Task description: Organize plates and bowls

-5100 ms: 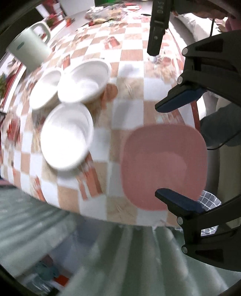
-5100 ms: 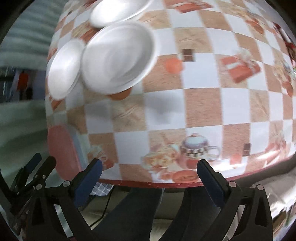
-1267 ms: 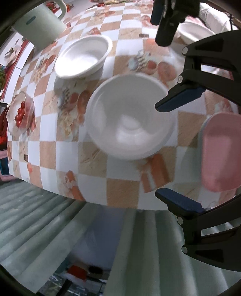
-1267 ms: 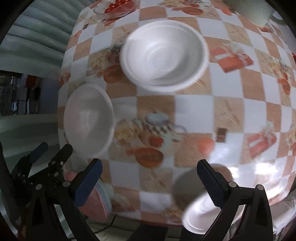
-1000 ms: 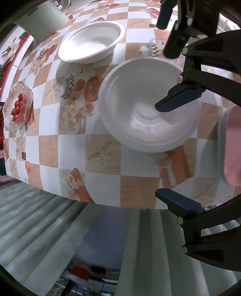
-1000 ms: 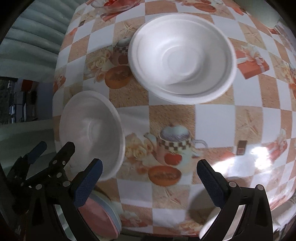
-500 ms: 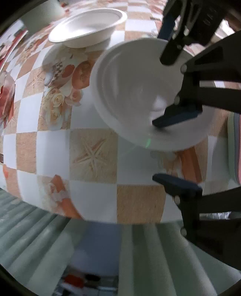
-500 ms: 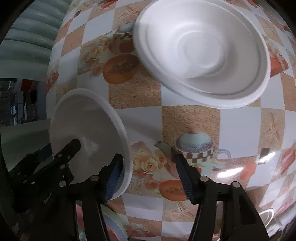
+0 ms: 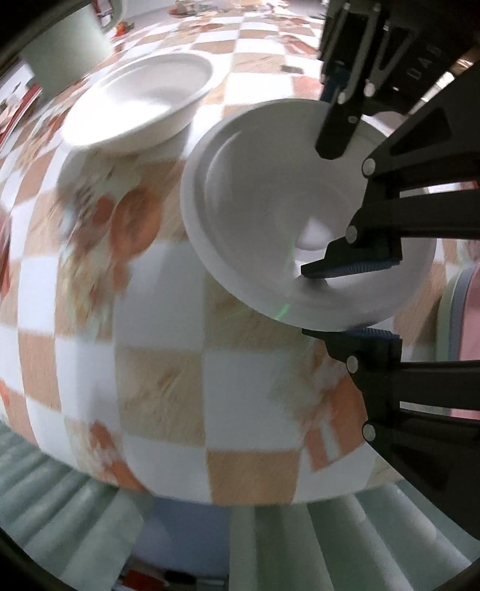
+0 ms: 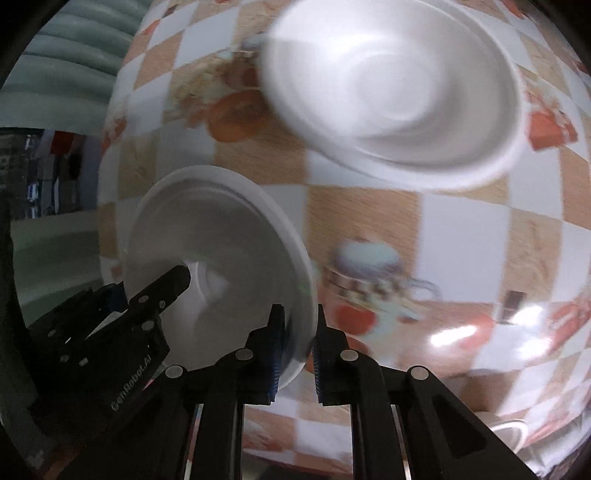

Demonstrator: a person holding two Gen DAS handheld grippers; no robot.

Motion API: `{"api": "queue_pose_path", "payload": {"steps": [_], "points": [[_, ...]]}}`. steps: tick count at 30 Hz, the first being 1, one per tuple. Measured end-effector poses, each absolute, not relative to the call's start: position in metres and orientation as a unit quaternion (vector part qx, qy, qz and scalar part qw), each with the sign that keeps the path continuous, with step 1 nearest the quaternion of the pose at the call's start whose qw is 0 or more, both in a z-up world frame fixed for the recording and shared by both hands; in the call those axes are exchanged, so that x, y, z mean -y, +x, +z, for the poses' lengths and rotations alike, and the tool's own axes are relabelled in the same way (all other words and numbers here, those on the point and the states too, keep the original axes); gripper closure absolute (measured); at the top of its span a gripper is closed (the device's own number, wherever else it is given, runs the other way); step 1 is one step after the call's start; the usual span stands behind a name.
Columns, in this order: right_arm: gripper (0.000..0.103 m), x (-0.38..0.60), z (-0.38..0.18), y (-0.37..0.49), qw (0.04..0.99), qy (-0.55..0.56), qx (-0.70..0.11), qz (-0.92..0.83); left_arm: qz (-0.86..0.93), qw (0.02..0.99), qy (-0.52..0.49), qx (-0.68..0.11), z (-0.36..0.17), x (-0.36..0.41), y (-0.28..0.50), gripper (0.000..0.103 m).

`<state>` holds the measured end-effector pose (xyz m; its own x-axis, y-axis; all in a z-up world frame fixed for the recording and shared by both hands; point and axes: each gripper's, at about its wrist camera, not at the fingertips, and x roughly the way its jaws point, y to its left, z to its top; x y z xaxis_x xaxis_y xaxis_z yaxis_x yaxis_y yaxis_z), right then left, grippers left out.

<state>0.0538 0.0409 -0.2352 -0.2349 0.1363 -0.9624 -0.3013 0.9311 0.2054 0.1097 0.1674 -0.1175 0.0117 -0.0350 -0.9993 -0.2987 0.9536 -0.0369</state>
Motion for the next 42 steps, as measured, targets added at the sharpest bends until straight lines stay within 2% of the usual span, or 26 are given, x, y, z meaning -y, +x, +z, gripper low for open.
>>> {"api": "queue_pose_path", "payload": {"steps": [11,28,31,42], "points": [[0.088,0.047,-0.235,0.059,0.620,-0.049,-0.773,0.130,0.065,0.698,-0.115,-0.704,-0.124,-0.087,0.112,0.077],[0.088,0.120,-0.224,0.077,0.625,-0.010,-0.768,0.138,0.084,0.717,-0.092,-0.685,-0.118,-0.049,0.136,0.077],[0.088,0.115,-0.221,0.075,0.625,-0.010,-0.767,0.144,0.083,0.721,-0.078,-0.683,-0.098,-0.006,0.147,0.078],[0.088,0.129,-0.176,0.081,0.649,0.000,-0.746,0.150,0.064,0.747,-0.057,-0.660,-0.032,0.037,0.142,0.077]]}}
